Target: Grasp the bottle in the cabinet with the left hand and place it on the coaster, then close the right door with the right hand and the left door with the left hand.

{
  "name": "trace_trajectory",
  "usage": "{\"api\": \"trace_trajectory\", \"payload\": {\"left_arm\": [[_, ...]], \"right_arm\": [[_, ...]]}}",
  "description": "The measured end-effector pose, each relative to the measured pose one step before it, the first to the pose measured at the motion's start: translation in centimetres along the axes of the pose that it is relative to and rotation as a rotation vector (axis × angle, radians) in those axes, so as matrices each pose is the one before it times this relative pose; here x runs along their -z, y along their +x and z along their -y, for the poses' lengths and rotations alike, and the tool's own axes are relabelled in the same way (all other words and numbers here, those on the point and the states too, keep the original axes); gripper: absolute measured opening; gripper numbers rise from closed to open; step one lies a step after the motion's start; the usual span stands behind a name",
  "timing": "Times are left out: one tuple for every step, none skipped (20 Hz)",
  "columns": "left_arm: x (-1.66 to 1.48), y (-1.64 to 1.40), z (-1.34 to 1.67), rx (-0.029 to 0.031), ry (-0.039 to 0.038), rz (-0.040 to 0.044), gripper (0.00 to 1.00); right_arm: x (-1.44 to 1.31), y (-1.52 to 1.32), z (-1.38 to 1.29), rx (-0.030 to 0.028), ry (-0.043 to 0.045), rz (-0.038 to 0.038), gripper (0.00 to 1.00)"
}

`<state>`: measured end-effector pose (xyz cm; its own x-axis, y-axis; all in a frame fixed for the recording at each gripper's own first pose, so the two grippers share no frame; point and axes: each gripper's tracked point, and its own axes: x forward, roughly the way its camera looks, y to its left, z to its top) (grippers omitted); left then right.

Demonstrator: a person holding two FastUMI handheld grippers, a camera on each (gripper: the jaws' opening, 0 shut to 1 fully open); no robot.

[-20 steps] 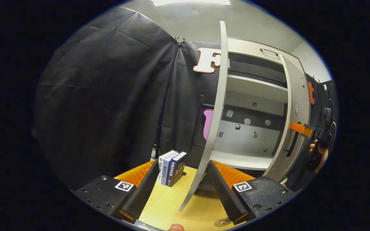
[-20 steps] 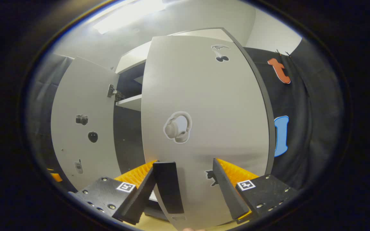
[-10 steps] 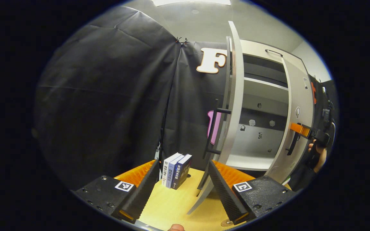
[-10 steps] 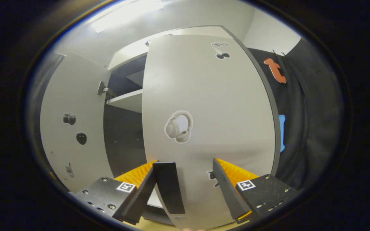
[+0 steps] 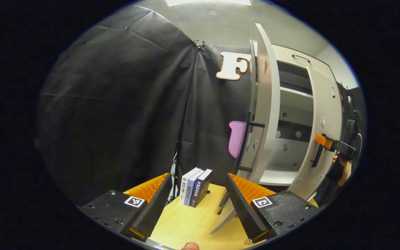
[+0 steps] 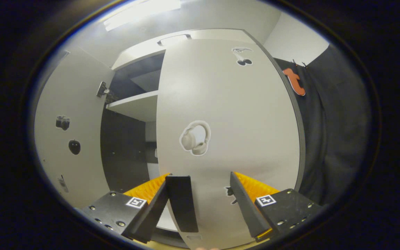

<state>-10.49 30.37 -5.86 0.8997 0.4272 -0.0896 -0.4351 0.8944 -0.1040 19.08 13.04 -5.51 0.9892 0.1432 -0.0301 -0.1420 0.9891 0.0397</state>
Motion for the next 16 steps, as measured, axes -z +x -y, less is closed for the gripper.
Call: {"api": "trace_trajectory", "payload": {"left_arm": [[-0.404,0.304,0.117,0.00646,-0.00231,0.01003,0.97],[-0.683,0.249,0.091,0.00664,0.00346,0.01441,0.96],[-0.785,0.459,0.0,0.00452,0.00994,0.01835,0.96],[-0.872,0.449,-0.031,0.00709,0.01242,0.01774,0.96],[-0.932,0.345,0.094,0.00959,0.01233,0.01701,0.96],[-0.896,0.434,0.294,0.01655,0.00833,0.01758,0.93],[-0.954,0.486,0.336,0.02243,0.00375,0.02,0.96],[-0.833,0.531,0.493,0.02595,0.00072,0.01502,0.96],[-0.547,0.395,0.403,0.02393,0.0033,0.01206,0.96],[-0.535,0.404,0.379,0.02413,0.00722,0.01041,0.93],[-0.291,0.283,0.389,0.02505,0.01097,0.00858,0.96],[-0.332,0.255,0.283,0.0202,0.0142,0.00749,0.93],[-0.305,0.281,0.259,0.0209,0.01348,0.00602,0.93],[-0.176,0.253,0.225,0.019,0.00921,0.00527,0.93],[-0.111,0.334,0.279,0.02104,0.00401,0.00238,0.93],[0.003,0.071,-0.062,0.01601,0.00705,0.00158,0.94]], "right_arm": [[0.011,0.086,-0.023,0.00585,-0.00537,0.0006,0.99],[0.064,0.031,0.015,0.00595,-0.00545,-0.00042,0.99],[0.057,0.044,-0.03,0.00627,-0.00426,-0.00116,0.99],[0.038,-0.011,-0.044,0.00623,-0.00398,-0.00108,0.99],[0.008,0.046,-0.016,0.00582,-0.00544,0.00158,0.99],[0.061,-0.001,0.004,0.00437,-0.00723,0.00271,0.96],[0.015,0.053,-0.02,0.00273,-0.00983,0.00459,0.96],[0.065,-0.055,-0.03,0.00252,-0.00869,0.0031,0.99],[0.035,0.053,-0.033,0.00301,-0.00706,0.00073,0.99],[0.048,0.044,0.001,0.00377,-0.00424,0.00012,0.99],[0.024,0.072,-0.009,0.00448,-0.00463,0.001,0.96],[0.061,-0.041,-0.004,0.00371,-0.00693,0.00303,0.96],[0.055,-0.036,-0.058,0.00365,-0.01295,0.00535,0.99],[0.099,-0.046,-0.046,0.00078,-0.01871,0.00654,0.99],[0.074,-0.11,-0.04,-0.00482,-0.0178,0.00337,0.97],[-0.012,-0.144,-0.048,-0.00788,-0.01528,0.0031,0.99]]}}
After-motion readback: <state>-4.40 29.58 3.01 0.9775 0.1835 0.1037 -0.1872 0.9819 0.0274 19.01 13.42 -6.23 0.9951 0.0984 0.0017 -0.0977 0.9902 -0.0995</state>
